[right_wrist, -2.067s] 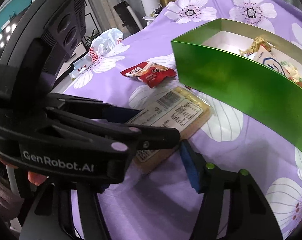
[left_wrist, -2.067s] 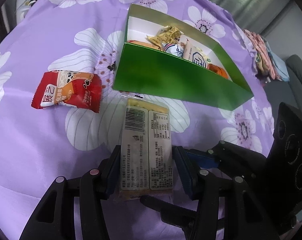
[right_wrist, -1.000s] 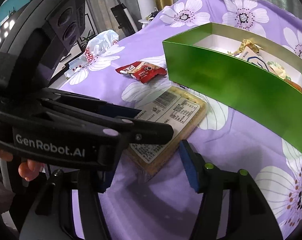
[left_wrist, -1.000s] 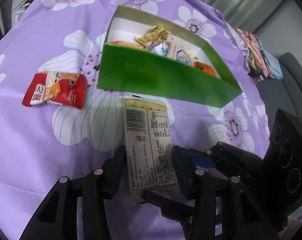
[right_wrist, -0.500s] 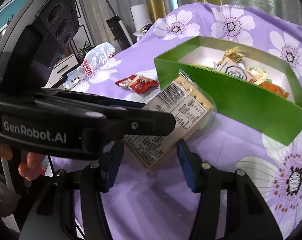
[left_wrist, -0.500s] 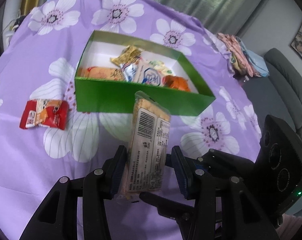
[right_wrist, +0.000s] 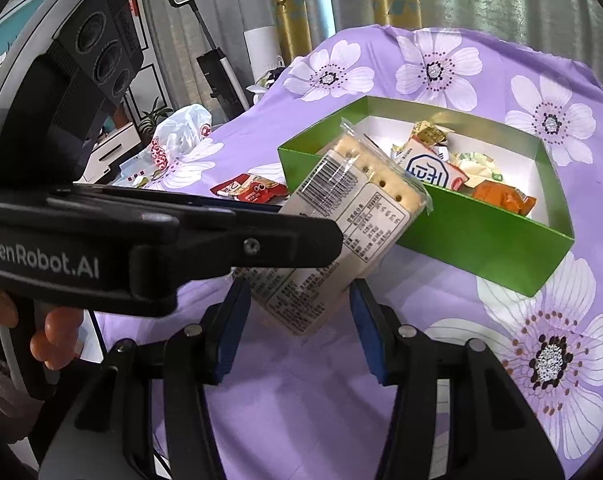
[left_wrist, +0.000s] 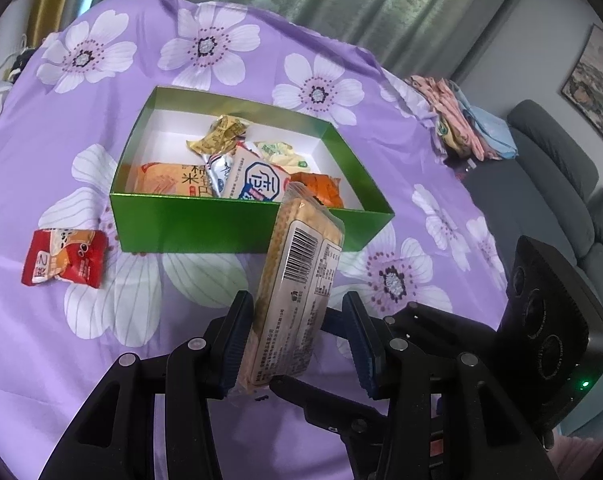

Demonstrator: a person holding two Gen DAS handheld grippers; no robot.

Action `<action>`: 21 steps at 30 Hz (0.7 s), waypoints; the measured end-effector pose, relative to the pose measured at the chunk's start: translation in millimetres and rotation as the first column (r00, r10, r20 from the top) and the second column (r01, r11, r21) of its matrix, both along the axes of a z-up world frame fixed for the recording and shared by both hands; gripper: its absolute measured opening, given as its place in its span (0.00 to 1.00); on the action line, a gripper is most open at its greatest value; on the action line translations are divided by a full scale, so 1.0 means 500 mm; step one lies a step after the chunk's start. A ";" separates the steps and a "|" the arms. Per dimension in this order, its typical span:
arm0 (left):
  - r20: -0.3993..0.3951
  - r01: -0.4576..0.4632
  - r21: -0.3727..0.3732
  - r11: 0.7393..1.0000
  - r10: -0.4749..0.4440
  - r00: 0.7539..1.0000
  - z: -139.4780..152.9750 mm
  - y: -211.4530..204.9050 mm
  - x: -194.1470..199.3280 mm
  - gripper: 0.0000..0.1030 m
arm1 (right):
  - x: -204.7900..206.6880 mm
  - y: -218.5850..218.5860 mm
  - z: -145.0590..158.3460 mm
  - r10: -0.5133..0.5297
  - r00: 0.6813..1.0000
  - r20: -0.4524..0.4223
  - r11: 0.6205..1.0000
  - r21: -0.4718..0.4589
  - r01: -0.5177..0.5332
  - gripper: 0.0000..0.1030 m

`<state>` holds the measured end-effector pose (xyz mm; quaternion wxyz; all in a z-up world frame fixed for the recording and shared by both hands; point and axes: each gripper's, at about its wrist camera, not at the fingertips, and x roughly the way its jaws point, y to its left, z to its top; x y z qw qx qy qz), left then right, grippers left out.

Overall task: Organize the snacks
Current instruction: 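Lift the biscuit packet and carry it over the green box, left tool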

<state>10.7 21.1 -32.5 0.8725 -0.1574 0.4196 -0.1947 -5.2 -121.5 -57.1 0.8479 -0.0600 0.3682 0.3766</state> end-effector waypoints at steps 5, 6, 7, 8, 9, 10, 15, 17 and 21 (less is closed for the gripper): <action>0.021 0.001 -0.007 1.000 -0.001 1.000 0.013 -0.003 0.001 0.45 | 0.001 -0.006 0.012 -0.013 1.000 0.018 1.000 0.011 0.013 0.51; 0.025 -0.001 -0.011 1.000 0.001 1.000 0.016 -0.004 0.002 0.45 | 0.000 -0.009 0.015 -0.014 1.000 0.020 1.000 0.013 0.014 0.51; 0.027 -0.001 -0.013 1.000 0.001 1.000 0.019 -0.004 0.003 0.45 | 0.001 -0.011 0.018 -0.016 1.000 0.023 1.000 0.015 0.016 0.51; 0.030 -0.001 -0.015 1.000 0.001 1.000 0.021 -0.004 0.005 0.45 | 0.002 -0.012 0.020 -0.019 0.999 0.026 1.000 0.016 0.018 0.51; 0.033 -0.002 -0.017 1.000 0.002 0.999 0.024 -0.004 0.008 0.45 | 0.003 -0.013 0.023 -0.022 0.999 0.031 1.000 0.016 0.021 0.51; 0.037 -0.002 -0.018 1.000 0.003 0.999 0.028 -0.007 0.009 0.45 | 0.003 -0.015 0.026 -0.022 0.999 0.036 1.000 0.015 0.022 0.51; 0.059 -0.005 -0.031 1.000 0.006 0.998 0.048 -0.013 0.021 0.45 | 0.012 -0.021 0.041 -0.035 0.998 0.049 0.999 0.021 0.034 0.51; 0.072 -0.003 -0.031 1.000 0.005 0.997 0.058 -0.016 0.024 0.45 | 0.018 -0.025 0.050 -0.040 0.997 0.059 0.999 0.025 0.039 0.51; 0.094 0.000 -0.027 1.000 0.002 0.996 0.078 -0.023 0.036 0.45 | 0.030 -0.033 0.070 -0.050 0.995 0.082 0.998 0.037 0.047 0.51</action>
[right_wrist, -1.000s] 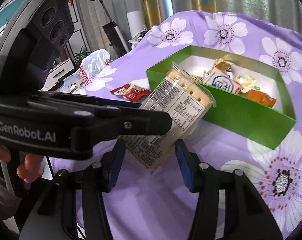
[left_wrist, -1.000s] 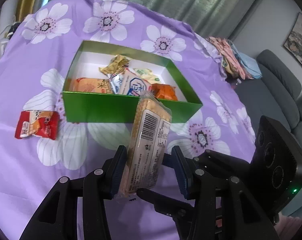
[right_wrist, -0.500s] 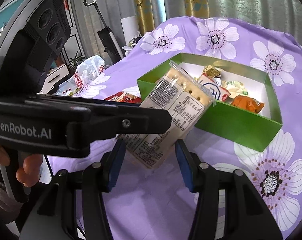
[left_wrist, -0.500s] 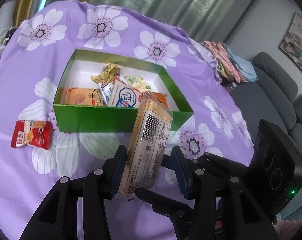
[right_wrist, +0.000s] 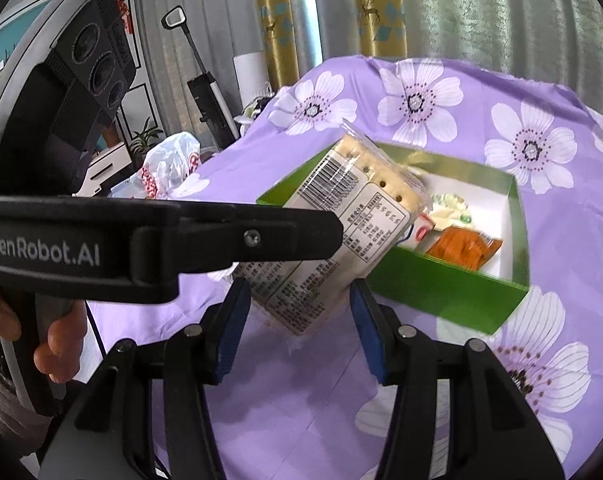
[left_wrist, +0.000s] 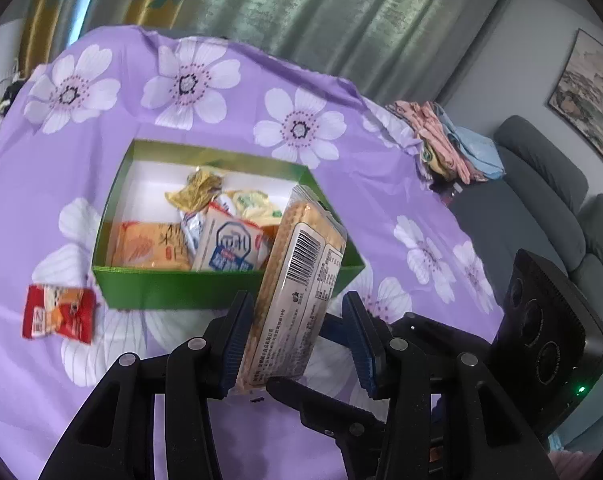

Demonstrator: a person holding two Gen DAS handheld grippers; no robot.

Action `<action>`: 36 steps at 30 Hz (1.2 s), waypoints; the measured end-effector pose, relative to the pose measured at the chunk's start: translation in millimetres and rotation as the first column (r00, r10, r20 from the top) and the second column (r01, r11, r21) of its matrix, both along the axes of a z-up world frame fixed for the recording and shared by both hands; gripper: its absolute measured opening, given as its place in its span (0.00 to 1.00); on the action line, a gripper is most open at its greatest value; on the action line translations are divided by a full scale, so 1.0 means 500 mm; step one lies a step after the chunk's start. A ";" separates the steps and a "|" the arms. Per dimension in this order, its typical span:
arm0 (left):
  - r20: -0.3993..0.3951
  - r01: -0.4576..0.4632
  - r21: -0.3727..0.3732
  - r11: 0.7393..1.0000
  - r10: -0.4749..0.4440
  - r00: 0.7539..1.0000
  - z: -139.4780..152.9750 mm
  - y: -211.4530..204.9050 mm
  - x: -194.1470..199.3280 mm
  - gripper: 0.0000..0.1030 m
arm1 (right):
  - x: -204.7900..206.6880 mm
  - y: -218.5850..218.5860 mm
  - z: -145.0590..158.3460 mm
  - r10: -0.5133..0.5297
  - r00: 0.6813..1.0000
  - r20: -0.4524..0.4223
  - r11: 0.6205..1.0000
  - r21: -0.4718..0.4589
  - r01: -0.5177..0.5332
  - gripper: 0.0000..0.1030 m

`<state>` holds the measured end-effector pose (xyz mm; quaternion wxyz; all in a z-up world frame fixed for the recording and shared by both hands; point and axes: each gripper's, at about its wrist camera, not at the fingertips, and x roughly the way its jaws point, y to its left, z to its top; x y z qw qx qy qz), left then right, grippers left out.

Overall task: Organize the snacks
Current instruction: 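Lift the biscuit packet and carry it over the green box, left tool, then open the left tool to drop the biscuit packet into the box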

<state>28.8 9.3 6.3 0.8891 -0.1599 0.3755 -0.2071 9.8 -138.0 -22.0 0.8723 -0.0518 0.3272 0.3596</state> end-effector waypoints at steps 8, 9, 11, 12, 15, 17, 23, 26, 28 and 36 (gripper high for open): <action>0.028 0.000 -0.001 1.000 0.000 1.000 0.029 -0.009 0.033 0.45 | 0.042 -0.013 0.043 -0.015 0.998 0.059 1.000 0.021 0.013 0.51; 0.030 -0.003 -0.005 1.000 0.003 1.000 0.031 -0.008 0.040 0.45 | 0.048 -0.013 0.045 -0.014 0.998 0.064 1.000 0.020 0.013 0.51; 0.033 -0.006 -0.016 1.000 0.006 0.999 0.035 -0.007 0.052 0.45 | 0.060 -0.013 0.050 -0.013 0.997 0.073 1.000 0.017 0.012 0.51; 0.035 -0.007 -0.021 1.000 0.008 0.999 0.036 -0.005 0.058 0.45 | 0.066 -0.012 0.051 -0.013 0.997 0.076 1.000 0.015 0.012 0.51; 0.040 -0.010 -0.021 1.000 0.011 0.999 0.041 -0.004 0.080 0.45 | 0.086 -0.011 0.058 -0.013 0.996 0.091 1.000 0.013 0.012 0.51; 0.047 -0.012 -0.022 1.000 0.013 0.999 0.046 -0.004 0.094 0.45 | 0.101 -0.008 0.062 -0.012 0.995 0.101 1.000 0.009 0.011 0.51; 0.058 -0.014 -0.038 0.999 0.016 0.998 0.051 0.003 0.136 0.45 | 0.139 0.000 0.070 -0.011 0.993 0.119 1.000 0.002 0.011 0.51; 0.058 -0.018 -0.045 0.999 0.020 0.998 0.049 0.005 0.157 0.45 | 0.158 0.005 0.073 -0.006 0.992 0.122 1.000 0.000 0.006 0.51; 0.056 -0.019 -0.050 0.999 0.022 0.998 0.046 0.005 0.171 0.45 | 0.168 0.010 0.071 0.000 0.992 0.129 1.000 -0.007 0.001 0.52; 0.036 0.024 -0.054 0.998 -0.022 0.999 0.015 -0.023 0.229 0.45 | 0.220 0.036 0.035 0.038 0.996 0.080 0.999 -0.028 -0.036 0.51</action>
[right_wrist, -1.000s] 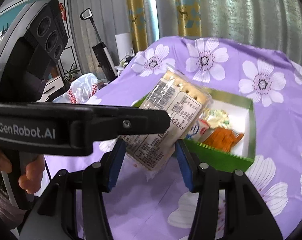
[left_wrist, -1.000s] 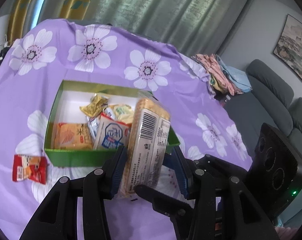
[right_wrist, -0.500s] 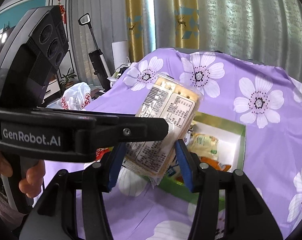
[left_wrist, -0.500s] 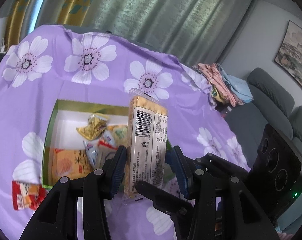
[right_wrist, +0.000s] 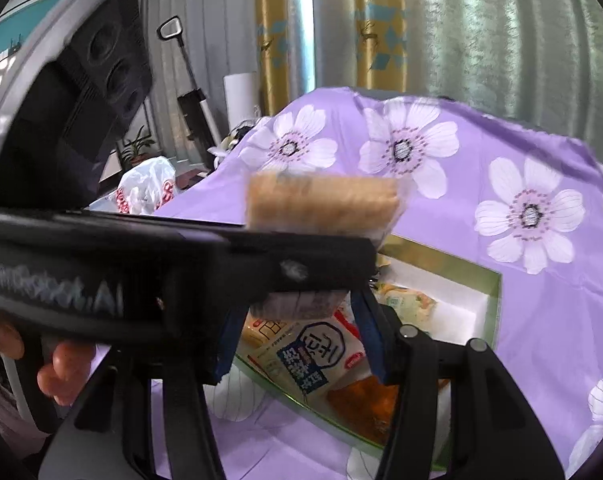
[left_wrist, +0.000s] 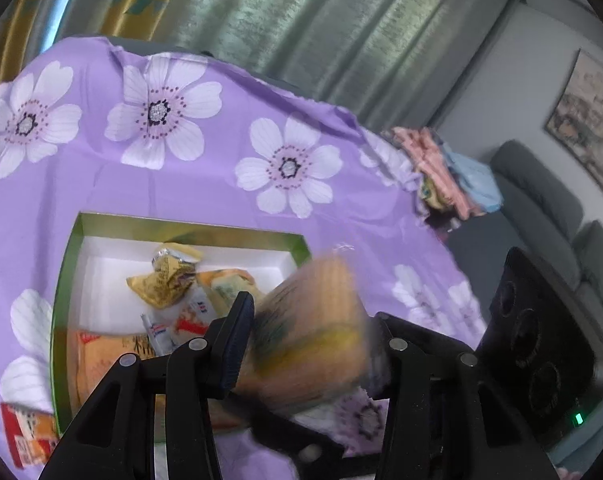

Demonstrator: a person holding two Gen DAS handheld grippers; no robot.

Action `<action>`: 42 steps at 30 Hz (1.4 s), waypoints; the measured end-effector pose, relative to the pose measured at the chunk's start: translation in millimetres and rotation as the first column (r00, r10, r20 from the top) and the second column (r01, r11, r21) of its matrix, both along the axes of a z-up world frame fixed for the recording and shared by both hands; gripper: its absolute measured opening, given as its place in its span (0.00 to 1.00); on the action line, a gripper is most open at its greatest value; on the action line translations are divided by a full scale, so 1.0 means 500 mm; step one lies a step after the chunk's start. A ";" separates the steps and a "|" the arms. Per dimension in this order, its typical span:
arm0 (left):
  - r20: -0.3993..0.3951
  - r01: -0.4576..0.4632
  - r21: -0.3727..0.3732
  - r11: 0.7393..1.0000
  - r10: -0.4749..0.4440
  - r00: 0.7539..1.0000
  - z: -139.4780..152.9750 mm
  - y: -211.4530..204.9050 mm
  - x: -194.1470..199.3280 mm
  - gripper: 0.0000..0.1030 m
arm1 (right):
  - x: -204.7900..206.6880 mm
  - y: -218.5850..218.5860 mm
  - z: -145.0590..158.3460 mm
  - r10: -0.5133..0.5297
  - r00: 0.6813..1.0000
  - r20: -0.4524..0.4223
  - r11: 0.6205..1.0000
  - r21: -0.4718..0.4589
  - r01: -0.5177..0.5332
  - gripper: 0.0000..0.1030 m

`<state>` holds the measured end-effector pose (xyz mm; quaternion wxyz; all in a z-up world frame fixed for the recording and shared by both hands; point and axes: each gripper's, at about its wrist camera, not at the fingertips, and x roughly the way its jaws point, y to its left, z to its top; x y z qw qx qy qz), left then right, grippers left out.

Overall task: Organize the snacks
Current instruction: 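Open the left tool to drop the biscuit packet into the box, then move the left tool to the red snack packet on the cloth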

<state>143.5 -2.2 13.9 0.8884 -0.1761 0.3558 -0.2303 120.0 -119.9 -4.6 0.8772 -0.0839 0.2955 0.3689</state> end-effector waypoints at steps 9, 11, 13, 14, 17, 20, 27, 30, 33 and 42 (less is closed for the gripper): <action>-0.097 -0.079 0.065 0.995 0.085 0.992 -0.059 0.018 0.048 0.45 | 0.056 0.022 -0.050 -0.057 0.997 -0.054 0.995 -0.087 0.052 0.54; -0.091 -0.104 0.108 0.989 0.114 0.989 -0.059 0.019 0.041 0.63 | 0.056 0.010 -0.053 -0.073 0.995 -0.061 0.994 -0.085 0.067 0.57; -0.081 -0.133 0.144 0.981 0.146 0.986 -0.057 0.022 0.034 0.81 | 0.050 -0.005 -0.048 -0.096 0.994 -0.054 0.992 -0.084 0.091 0.61; -0.076 -0.143 0.152 0.978 0.156 0.985 -0.054 0.024 0.029 0.82 | 0.048 -0.011 -0.046 -0.105 0.993 -0.051 0.992 -0.082 0.101 0.63; -0.066 -0.164 0.180 0.970 0.178 0.982 -0.044 0.027 0.011 0.84 | 0.039 -0.033 -0.030 -0.143 0.989 -0.027 0.987 -0.083 0.141 0.71; -0.045 -0.180 0.213 0.960 0.194 0.980 -0.032 0.024 -0.006 0.91 | 0.018 -0.054 -0.007 -0.165 0.986 -0.005 0.984 -0.071 0.165 0.78; 0.012 -0.221 0.244 0.944 0.225 0.974 0.010 0.027 -0.069 0.95 | -0.041 -0.080 0.033 -0.174 0.984 0.022 0.984 -0.033 0.175 0.87; 0.032 -0.236 0.249 0.939 0.236 0.971 0.022 0.030 -0.098 0.95 | -0.071 -0.081 0.045 -0.165 0.986 0.030 0.986 -0.020 0.165 0.88; 0.041 -0.248 0.251 0.936 0.245 0.969 0.029 0.037 -0.122 0.95 | -0.099 -0.075 0.051 -0.148 0.988 0.036 0.989 -0.015 0.148 0.88; 0.044 -0.278 0.231 0.932 0.275 0.960 0.027 0.066 -0.180 0.95 | -0.158 -0.048 0.042 -0.112 0.994 0.008 0.994 -0.015 0.112 0.89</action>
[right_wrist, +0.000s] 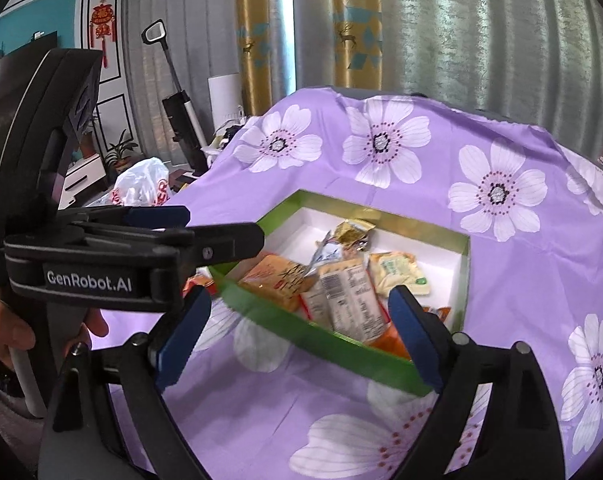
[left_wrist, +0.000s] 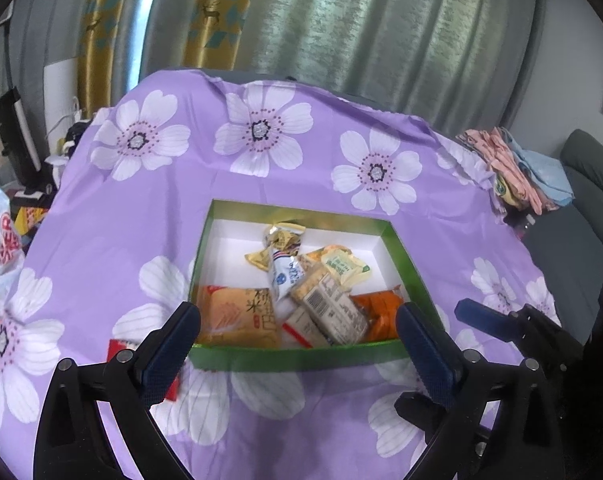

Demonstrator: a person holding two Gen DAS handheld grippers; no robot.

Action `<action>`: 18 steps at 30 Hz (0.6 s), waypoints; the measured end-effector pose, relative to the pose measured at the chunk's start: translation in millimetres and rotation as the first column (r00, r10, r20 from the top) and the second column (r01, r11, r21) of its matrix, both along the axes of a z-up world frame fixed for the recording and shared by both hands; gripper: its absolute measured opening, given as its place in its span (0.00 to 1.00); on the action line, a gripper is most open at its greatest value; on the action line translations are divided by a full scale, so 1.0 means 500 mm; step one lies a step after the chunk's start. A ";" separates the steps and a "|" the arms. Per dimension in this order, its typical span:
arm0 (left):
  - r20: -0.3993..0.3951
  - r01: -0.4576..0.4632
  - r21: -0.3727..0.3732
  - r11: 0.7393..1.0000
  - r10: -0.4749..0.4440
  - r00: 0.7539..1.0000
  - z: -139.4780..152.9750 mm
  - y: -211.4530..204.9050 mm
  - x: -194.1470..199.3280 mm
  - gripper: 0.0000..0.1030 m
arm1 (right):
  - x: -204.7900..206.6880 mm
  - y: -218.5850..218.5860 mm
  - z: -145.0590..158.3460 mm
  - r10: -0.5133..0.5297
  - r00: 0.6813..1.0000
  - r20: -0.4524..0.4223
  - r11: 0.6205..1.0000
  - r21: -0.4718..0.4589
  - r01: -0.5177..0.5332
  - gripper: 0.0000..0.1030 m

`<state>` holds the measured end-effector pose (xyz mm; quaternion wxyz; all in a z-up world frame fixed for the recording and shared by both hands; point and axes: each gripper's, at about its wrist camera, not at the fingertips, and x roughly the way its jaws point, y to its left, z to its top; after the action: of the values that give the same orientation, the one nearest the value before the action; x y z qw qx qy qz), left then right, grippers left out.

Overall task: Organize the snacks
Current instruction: 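Move the left tool to the red snack packet on the cloth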

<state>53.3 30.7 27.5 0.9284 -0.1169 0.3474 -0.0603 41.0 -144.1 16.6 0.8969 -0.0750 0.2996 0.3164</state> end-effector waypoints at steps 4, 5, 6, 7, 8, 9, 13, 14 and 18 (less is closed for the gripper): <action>-0.019 -0.026 -0.019 0.999 0.025 1.000 -0.018 0.024 -0.019 0.95 | -0.018 0.005 -0.014 0.004 1.000 -0.028 1.000 0.004 -0.004 0.89; -0.029 -0.027 -0.028 0.999 0.026 0.999 -0.025 0.032 -0.024 0.95 | -0.023 0.006 -0.019 0.004 0.999 -0.036 1.000 0.003 -0.004 0.89; -0.035 -0.025 -0.030 0.999 0.024 0.999 -0.031 0.035 -0.026 0.95 | -0.026 0.007 -0.025 0.004 0.999 -0.045 1.000 0.001 -0.003 0.89; -0.040 -0.025 -0.028 0.999 0.023 0.999 -0.034 0.039 -0.028 0.95 | -0.029 0.008 -0.032 0.004 0.998 -0.055 1.000 -0.002 -0.004 0.89; -0.044 -0.028 -0.020 0.999 0.027 0.999 -0.039 0.044 -0.031 0.95 | -0.033 0.010 -0.039 0.006 0.998 -0.065 1.000 -0.004 -0.007 0.89; -0.048 -0.039 -0.011 0.999 0.039 0.998 -0.044 0.054 -0.034 0.95 | -0.035 0.011 -0.047 0.008 0.997 -0.074 1.000 -0.005 -0.009 0.89; -0.080 -0.126 -0.017 0.992 0.125 0.989 -0.073 0.114 -0.046 0.95 | -0.047 0.018 -0.077 0.018 0.994 -0.107 1.000 -0.010 -0.019 0.89; -0.096 -0.165 -0.016 0.986 0.162 0.982 -0.085 0.137 -0.046 0.95 | -0.049 0.021 -0.086 0.022 0.993 -0.116 1.000 -0.009 -0.023 0.89; -0.152 -0.317 0.033 0.948 0.318 0.936 -0.128 0.211 -0.047 0.95 | -0.055 0.035 -0.125 0.046 0.985 -0.166 0.999 0.004 -0.046 0.89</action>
<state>29.7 136.0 -36.6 0.8964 -0.1721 0.3956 0.1011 13.4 -126.5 -45.9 0.8613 -0.0550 0.3715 0.3422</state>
